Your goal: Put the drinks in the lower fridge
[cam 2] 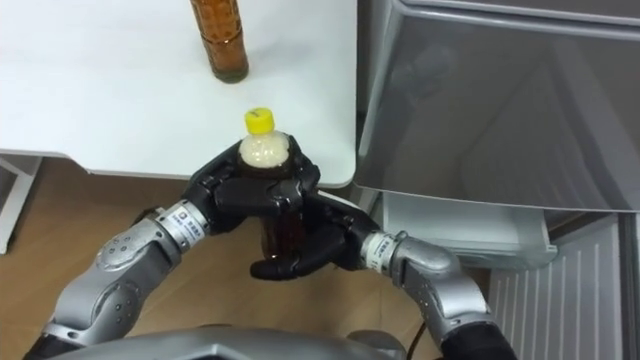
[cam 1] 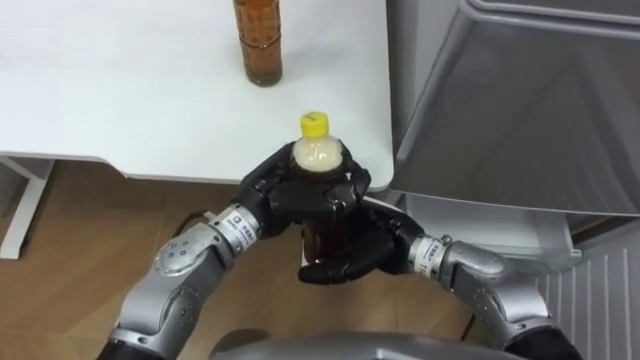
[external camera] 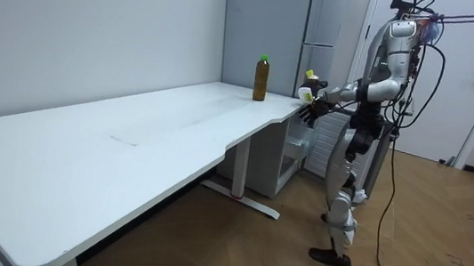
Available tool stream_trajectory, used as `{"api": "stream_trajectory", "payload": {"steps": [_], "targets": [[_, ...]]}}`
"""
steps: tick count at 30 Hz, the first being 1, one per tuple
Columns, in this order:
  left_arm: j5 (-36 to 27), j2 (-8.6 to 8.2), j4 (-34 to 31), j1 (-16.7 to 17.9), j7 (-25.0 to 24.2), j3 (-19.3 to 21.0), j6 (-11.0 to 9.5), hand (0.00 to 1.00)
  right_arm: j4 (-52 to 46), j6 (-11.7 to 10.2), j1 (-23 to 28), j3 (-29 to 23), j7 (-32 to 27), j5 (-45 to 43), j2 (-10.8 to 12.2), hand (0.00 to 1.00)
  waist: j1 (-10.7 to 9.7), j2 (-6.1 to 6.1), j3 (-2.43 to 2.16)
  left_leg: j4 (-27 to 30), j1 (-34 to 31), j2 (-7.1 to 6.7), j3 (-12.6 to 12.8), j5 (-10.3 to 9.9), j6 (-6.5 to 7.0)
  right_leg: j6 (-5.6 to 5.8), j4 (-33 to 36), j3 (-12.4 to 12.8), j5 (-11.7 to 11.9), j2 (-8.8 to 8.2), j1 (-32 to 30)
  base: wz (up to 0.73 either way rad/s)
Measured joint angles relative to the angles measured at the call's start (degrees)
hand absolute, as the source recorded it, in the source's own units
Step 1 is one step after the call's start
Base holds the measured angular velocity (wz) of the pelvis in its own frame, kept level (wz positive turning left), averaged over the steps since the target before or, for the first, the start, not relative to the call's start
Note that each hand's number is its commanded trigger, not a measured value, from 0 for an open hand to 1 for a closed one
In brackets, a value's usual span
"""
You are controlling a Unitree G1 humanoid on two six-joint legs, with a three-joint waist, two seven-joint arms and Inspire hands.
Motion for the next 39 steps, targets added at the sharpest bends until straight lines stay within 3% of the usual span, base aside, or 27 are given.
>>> {"api": "stream_trajectory", "payload": {"steps": [4,6,7,8,15,26,27,28,29,30,31,39], "targets": [[0.0,0.44,0.0,0.1,-0.7,-0.4,0.0,1.00,0.0,0.0,0.6,0.9,-0.2,2.1,-0.7,0.00,0.1,-0.14,-0.12,0.0,0.5,-0.03,0.2,0.0,0.00,0.00,0.0,-0.1,0.0,-0.08,0.2,-0.01],[0.0,0.44,0.0,0.2,-0.8,-0.5,0.0,1.00,0.0,0.0,0.6,1.4,-0.4,2.9,-1.1,0.84,0.2,-0.21,-0.17,-0.1,0.8,-0.02,0.3,0.0,0.00,0.00,0.0,0.0,0.0,-0.09,0.3,-0.05],[0.1,0.43,0.0,0.2,-1.0,-0.5,0.0,1.00,0.0,0.1,0.7,1.5,-0.6,3.7,-1.2,0.84,0.2,-0.28,-0.21,-0.1,0.8,-0.01,0.4,0.0,-0.01,0.00,0.0,0.0,0.0,-0.09,0.4,0.00],[0.1,0.44,0.0,0.2,-1.0,-0.5,0.0,1.00,0.0,0.3,0.7,1.5,-0.6,3.8,-1.2,1.00,0.2,-0.31,-0.23,-0.1,0.8,-0.01,0.4,0.0,-0.01,0.00,0.0,0.0,0.0,-0.09,0.4,0.00],[0.1,0.49,0.0,0.2,-2.5,-0.5,0.1,1.00,0.0,0.8,1.6,1.5,-0.7,5.9,-1.2,1.00,0.4,-1.07,-0.73,0.1,0.7,-0.01,0.4,0.0,0.01,-0.06,0.0,0.0,0.0,-0.09,0.6,0.00],[-2.2,0.27,-0.1,0.2,-2.9,-0.6,2.0,1.00,-0.3,-0.3,1.8,3.5,-0.6,5.8,-2.4,1.00,1.0,-0.91,-0.76,0.1,0.2,0.07,0.3,0.0,0.02,-0.27,0.0,-0.1,0.2,0.00,0.2,0.00],[-2.2,0.27,-0.1,0.2,-2.9,-0.6,2.0,0.91,-0.3,-0.3,1.8,3.7,-0.6,5.8,-2.4,1.00,1.1,-0.81,-0.77,0.2,0.2,0.07,0.3,0.0,0.02,-0.27,0.0,-0.1,0.2,0.00,0.2,0.00],[-2.2,0.28,-0.1,0.2,-2.9,-0.7,2.0,0.68,-0.3,-0.3,1.8,3.8,-0.6,5.8,-2.4,1.00,1.1,-0.72,-0.74,0.2,0.2,0.07,0.3,0.0,0.02,-0.27,0.0,-0.1,0.2,0.00,0.2,0.00],[-2.2,0.28,-0.1,0.2,-2.9,-0.7,2.0,0.61,-0.3,-0.3,1.8,3.8,-0.6,5.8,-2.4,1.00,1.1,-0.67,-0.71,0.2,0.2,0.07,0.3,0.0,0.02,-0.27,0.0,-0.1,0.2,0.00,0.2,0.00],[-2.2,0.27,-0.1,0.2,-2.9,-0.7,2.0,0.61,-0.3,-0.3,1.8,3.8,-0.6,5.8,-2.4,1.00,1.1,-0.54,-0.64,0.2,0.2,0.07,0.3,0.0,0.02,-0.27,0.0,-0.1,0.2,0.00,0.2,0.00],[-2.2,0.22,-0.1,0.2,-2.9,-0.7,2.0,0.00,-0.3,-0.4,1.8,3.8,-0.7,5.8,-2.4,1.00,1.1,-0.39,-0.56,0.2,0.2,0.07,0.3,0.0,0.02,-0.27,0.0,-0.1,0.2,0.00,0.2,0.00],[-1.9,0.00,-0.1,-0.1,-2.9,-1.6,1.6,0.00,-0.3,-0.5,1.8,3.9,-1.5,6.2,-2.3,1.00,0.1,0.56,-0.34,0.2,0.0,0.03,0.3,0.0,0.02,-0.27,0.0,-0.1,0.2,0.00,0.0,0.00]]}}
